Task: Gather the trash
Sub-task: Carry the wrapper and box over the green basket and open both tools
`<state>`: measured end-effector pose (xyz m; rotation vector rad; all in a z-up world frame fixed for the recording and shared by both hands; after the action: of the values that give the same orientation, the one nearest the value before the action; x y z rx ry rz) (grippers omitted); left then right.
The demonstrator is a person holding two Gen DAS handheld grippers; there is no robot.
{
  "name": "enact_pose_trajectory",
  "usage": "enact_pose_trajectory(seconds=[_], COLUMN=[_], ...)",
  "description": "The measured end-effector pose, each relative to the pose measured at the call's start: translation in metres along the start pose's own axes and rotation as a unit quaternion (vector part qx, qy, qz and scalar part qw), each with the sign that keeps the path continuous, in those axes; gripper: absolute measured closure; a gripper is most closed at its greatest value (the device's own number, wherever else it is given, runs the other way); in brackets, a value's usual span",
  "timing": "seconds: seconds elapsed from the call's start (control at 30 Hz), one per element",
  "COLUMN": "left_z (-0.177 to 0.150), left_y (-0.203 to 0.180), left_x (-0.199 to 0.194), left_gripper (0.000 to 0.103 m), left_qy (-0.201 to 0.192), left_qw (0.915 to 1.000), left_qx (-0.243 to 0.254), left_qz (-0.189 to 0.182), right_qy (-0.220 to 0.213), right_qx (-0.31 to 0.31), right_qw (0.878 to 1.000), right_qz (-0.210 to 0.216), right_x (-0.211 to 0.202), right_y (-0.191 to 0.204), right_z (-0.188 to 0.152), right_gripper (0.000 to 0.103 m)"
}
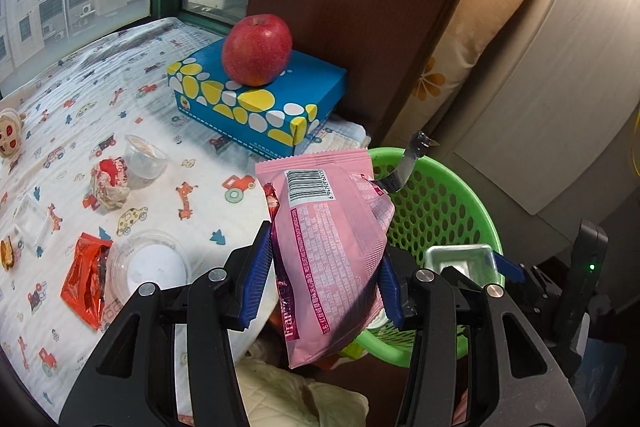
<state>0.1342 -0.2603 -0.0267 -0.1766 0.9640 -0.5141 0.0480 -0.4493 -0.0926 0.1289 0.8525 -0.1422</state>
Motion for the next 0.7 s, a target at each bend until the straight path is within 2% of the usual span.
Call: enact_pose_trajectory(seconds=[0.33,0.53,0.57,0.6,0.7], left_z=[-0.015,-0.027,-0.028,-0.029,-0.032], left_y=[-0.034,-0.050,-0.051,-0.052,-0.055], left_x=[0.030,0.047,0.049,0.050,0.053], left_gripper=[0.051,0.041,0.033,0.030,0.028], left_qy=[0.024,0.042,0.046,0.048,0.048], left_qw=[0.9988,0.9972,0.9970,0.9970,0.9965], left_qx=[0.040,0.057,0.058,0.056,0.061], left_qz=[-0.012,-0.021,-0.024,-0.025,-0.032], right_qy=[-0.022,-0.036,-0.037,-0.038,-0.040], right_qx=[0.028,0.040,0.043,0.045,0.048], right_qw=[0.999,0.999,0.998,0.998,0.998], right_qz=[-0.002,-0.004,-0.003,-0.002,-0.004], right_x=[-0.022,-0.034,-0.036,-0.037,-0.040], right_y=[-0.024,-0.035,-0.036,-0.038,-0.040], right_z=[-0.007,-0.009,-0.010,-0.011,-0.012], right_gripper=[0.013,0.013,0.013,0.013,0.013])
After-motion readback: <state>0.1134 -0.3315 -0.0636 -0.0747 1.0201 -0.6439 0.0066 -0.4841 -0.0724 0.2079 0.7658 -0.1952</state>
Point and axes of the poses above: each gripper's, at about its wrist camera, not at the fingertips, and x roughly the way its jaws point, y to its left, z to its top, the point moved 4 cm from there along x, roughly the way its jaws point, and after that the axes turned 10 degrees about -x, right-handed, at the moved point
